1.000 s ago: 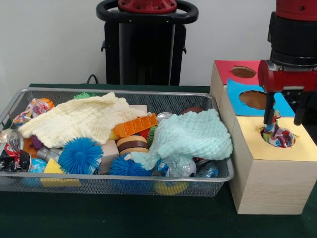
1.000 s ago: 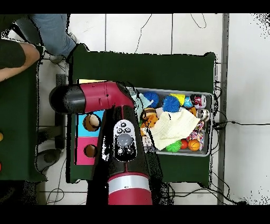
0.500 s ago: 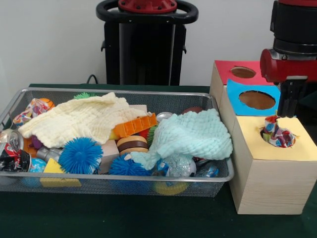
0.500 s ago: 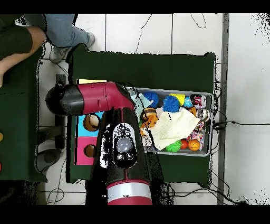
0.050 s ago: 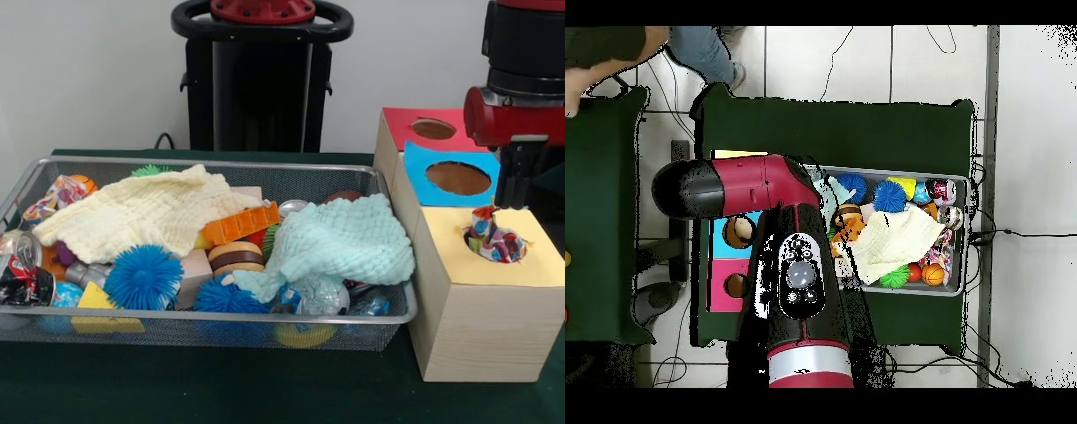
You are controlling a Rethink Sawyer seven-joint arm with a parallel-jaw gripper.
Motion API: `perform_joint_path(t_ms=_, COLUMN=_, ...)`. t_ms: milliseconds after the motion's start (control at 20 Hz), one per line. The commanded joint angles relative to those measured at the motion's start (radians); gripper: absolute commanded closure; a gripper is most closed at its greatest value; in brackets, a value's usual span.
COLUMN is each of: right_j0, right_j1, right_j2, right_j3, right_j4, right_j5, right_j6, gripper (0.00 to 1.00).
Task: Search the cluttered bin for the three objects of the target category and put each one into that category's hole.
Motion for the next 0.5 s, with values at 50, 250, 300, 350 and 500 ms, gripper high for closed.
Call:
perform_joint_path(t_ms=50, right_j0=-0.034, right_j1=0.058, right_j2=0.052, right_j3=0.049, right_j4=-0.050, right_j5=0.027, right_j6=-0.009, gripper=1.00)
perform_joint_path(t_ms=250, right_j0=-0.026, right_j1=0.071, right_j2=0.042, right_j3=0.028, right_j4=-0.057, right_j5=0.039, right_j6=-0.006, gripper=1.00)
perform_joint_path(t_ms=300, right_j0=-0.027, right_j1=0.073, right_j2=0.043, right_j3=0.031, right_j4=-0.058, right_j5=0.037, right_j6=-0.009, gripper=1.00)
perform_joint_path(t_ms=350, right_j0=-0.028, right_j1=0.076, right_j2=0.043, right_j3=0.030, right_j4=-0.058, right_j5=0.037, right_j6=-0.009, gripper=1.00)
perform_joint_path(t_ms=500, right_j0=-0.024, right_j1=0.079, right_j2=0.038, right_j3=0.025, right_j4=-0.063, right_j5=0.042, right_j6=-0.010, gripper=1.00)
